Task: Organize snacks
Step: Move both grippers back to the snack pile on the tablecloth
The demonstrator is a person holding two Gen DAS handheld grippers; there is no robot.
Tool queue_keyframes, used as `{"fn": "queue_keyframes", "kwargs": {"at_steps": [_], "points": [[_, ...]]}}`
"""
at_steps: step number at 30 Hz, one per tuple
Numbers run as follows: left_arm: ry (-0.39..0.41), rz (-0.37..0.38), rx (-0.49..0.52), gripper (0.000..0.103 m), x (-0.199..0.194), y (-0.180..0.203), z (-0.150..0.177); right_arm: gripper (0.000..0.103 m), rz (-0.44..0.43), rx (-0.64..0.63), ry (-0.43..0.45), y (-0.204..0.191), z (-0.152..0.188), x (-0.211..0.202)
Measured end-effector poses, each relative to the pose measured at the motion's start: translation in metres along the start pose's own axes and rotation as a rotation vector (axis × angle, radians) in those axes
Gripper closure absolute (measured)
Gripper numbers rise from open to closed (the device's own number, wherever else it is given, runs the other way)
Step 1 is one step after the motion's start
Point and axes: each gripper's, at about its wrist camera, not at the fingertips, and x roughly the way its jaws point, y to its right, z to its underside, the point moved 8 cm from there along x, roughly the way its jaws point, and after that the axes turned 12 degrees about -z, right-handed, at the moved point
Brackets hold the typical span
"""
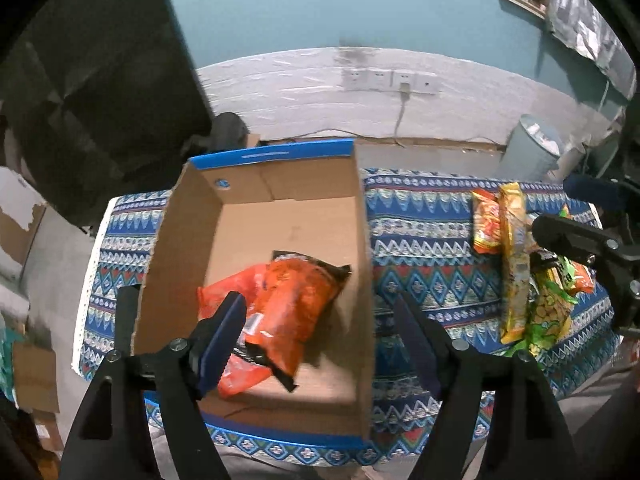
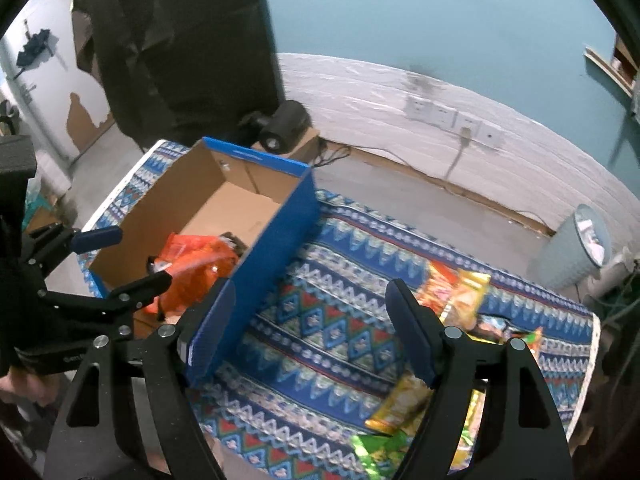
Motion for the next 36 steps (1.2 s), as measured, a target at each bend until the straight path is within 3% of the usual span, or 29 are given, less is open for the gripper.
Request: {"fn": "queue_keyframes", "kwargs": {"at_steps": [16,27,36], "points": [[-0.080,0.114,0.119,0.023,0.001,0.097,-0.002,0.022,0.137,0.110,0.004,0.099,0.053,-0.043],[-0.125,0.141,0.195,0.023,0.009,0.154,-0.003,0.022,0.202,0.284,-0.003,0.181,0.099,-0.061],[-0.181,0.171,0.230,0.023,0.031,0.195,-0.001,0.022,0.228,0.361,-0.021,0.225,0.126,-0.058]]}}
